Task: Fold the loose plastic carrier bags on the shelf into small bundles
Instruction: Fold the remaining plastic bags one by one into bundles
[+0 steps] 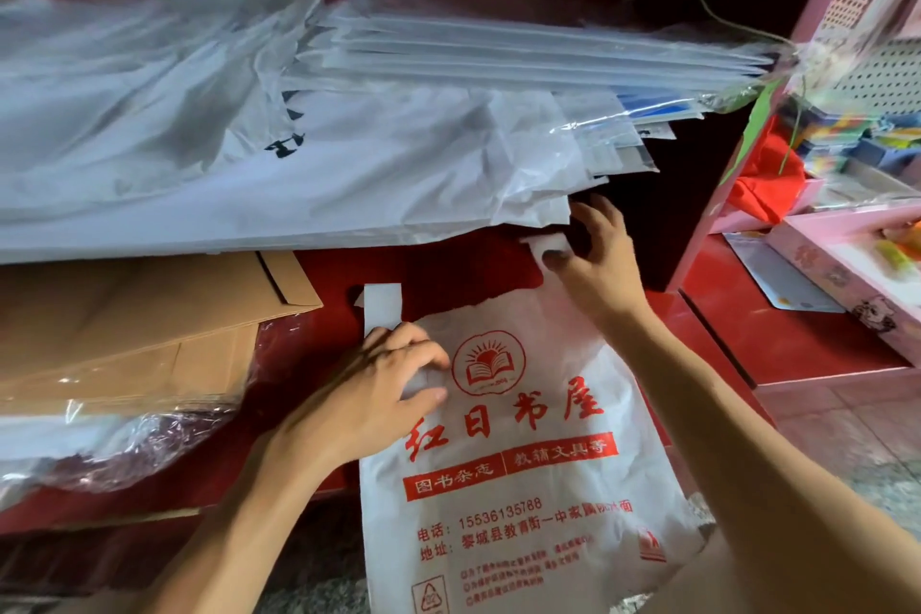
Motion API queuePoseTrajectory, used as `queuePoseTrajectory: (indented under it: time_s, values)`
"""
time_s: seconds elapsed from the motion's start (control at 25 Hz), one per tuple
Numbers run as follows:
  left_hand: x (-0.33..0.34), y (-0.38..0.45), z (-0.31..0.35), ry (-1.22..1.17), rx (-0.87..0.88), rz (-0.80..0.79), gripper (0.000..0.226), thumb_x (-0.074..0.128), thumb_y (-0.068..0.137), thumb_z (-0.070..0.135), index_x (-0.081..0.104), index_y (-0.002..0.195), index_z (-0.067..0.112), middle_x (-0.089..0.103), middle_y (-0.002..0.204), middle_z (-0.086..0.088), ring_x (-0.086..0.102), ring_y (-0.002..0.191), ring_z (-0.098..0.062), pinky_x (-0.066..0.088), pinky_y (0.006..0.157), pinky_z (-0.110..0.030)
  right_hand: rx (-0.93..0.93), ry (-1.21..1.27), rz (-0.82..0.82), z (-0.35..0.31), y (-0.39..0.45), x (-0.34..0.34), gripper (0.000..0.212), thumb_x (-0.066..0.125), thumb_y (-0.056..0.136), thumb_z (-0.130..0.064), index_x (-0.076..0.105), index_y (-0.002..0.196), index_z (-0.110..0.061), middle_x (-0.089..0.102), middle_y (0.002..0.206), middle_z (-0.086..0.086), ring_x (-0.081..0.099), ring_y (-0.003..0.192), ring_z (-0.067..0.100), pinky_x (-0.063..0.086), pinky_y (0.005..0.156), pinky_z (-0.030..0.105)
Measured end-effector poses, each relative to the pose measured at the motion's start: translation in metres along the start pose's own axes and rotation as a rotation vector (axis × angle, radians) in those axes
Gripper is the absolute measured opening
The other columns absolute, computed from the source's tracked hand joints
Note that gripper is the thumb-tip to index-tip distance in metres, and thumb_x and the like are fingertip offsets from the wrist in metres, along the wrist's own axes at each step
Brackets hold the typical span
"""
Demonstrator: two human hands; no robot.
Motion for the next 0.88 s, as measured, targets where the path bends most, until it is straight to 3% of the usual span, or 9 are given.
queuePoseTrajectory:
  time_s: [0.08,0.12,0.2,0.28,0.36,0.44,0.56,0.76,0.88]
  values:
    - [0.0,0.003,0.002,0.008,-0.002,-0.012,0.025,0.049,0.099,0.035,0.055,0.123,0.031,0.038,0.126,0.02,0.033,0.12,0.0,0.031,0.099,-0.019,-0.163,-0.38,0.07,-0.017,-0.013,-0.007,0.041,0.065,0.079,-0.018,0.063,0.121,-0.019,0.056,0.13,0.002,0.056,0.114,0.027,0.048,0.092,0.038]
    - [0.0,0.006,0.002,-0.038,-0.011,-0.015,0.023,0.05,0.1,0.029,0.058,0.121,0.03,0.043,0.124,0.02,0.037,0.118,0.0,0.033,0.098,-0.018,-0.228,-0.437,0.02,-0.024,-0.021,-0.005,0.028,0.064,0.082,-0.018,0.068,0.11,-0.021,0.064,0.116,-0.001,0.063,0.103,0.024,0.051,0.084,0.035]
    - [-0.004,0.013,-0.005,-0.254,-0.134,0.032,0.02,0.053,0.098,0.021,0.065,0.111,0.03,0.056,0.116,0.017,0.05,0.112,-0.002,0.039,0.092,-0.019,-0.268,-0.466,-0.27,-0.028,-0.043,0.012,0.015,0.066,0.087,-0.026,0.07,0.101,-0.024,0.069,0.103,-0.007,0.066,0.091,0.017,0.053,0.076,0.031]
    - [-0.02,0.016,-0.032,-0.406,-0.382,0.27,0.016,0.062,0.092,0.024,0.065,0.107,0.028,0.061,0.109,0.009,0.057,0.105,-0.011,0.043,0.082,-0.023,-0.319,-0.582,-0.575,-0.021,-0.07,0.032,0.032,0.07,0.087,-0.036,0.065,0.118,-0.027,0.063,0.116,-0.009,0.06,0.101,0.014,0.051,0.083,0.027]
    - [-0.031,0.015,-0.053,-0.27,-0.566,0.431,0.035,0.07,0.084,0.031,0.058,0.116,0.023,0.058,0.113,0.0,0.056,0.107,-0.021,0.047,0.087,-0.032,-0.358,-0.625,-0.68,-0.015,-0.081,0.035,0.048,0.07,0.086,-0.039,0.056,0.131,-0.03,0.054,0.13,-0.011,0.048,0.113,0.013,0.043,0.091,0.023]
    - [-0.023,0.022,-0.065,-0.393,-0.595,0.365,0.055,0.076,0.08,0.034,0.049,0.128,0.027,0.059,0.116,-0.002,0.059,0.104,-0.022,0.05,0.089,-0.037,-0.348,-0.552,-0.703,-0.016,-0.083,0.034,0.051,0.071,0.086,-0.037,0.053,0.134,-0.031,0.05,0.135,-0.013,0.043,0.119,0.012,0.036,0.094,0.02]
    - [-0.015,0.036,-0.057,-0.803,-0.436,0.303,0.057,0.075,0.082,0.01,0.053,0.129,0.034,0.066,0.117,-0.001,0.064,0.102,-0.013,0.051,0.084,-0.022,-0.365,-0.577,-0.708,-0.013,-0.086,0.036,0.053,0.067,0.09,-0.036,0.049,0.139,-0.029,0.044,0.143,-0.012,0.038,0.13,0.013,0.035,0.104,0.023]
    - [-0.026,0.039,-0.068,-0.742,-0.423,0.477,0.074,0.067,0.08,-0.001,0.045,0.144,0.031,0.037,0.153,0.01,0.033,0.135,-0.002,0.029,0.103,-0.012,-0.366,-0.605,-0.758,-0.004,-0.091,0.039,0.06,0.061,0.093,-0.039,0.038,0.148,-0.031,0.027,0.156,-0.012,0.023,0.144,0.014,0.023,0.116,0.03]
    - [-0.034,0.034,-0.066,-0.307,-0.448,0.468,0.077,0.068,0.082,0.007,0.038,0.148,0.03,0.021,0.16,0.007,0.015,0.146,-0.01,0.016,0.116,-0.025,-0.359,-0.618,-0.786,0.004,-0.089,0.05,0.062,0.054,0.097,-0.042,0.027,0.152,-0.031,0.015,0.162,-0.009,0.011,0.149,0.014,0.013,0.123,0.035]
Point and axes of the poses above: each hand's wrist, its own y-axis towards the middle knuckle, its own x-axis out of the palm, z = x × y, the point moved 7 cm from there along y, towards the middle knuckle
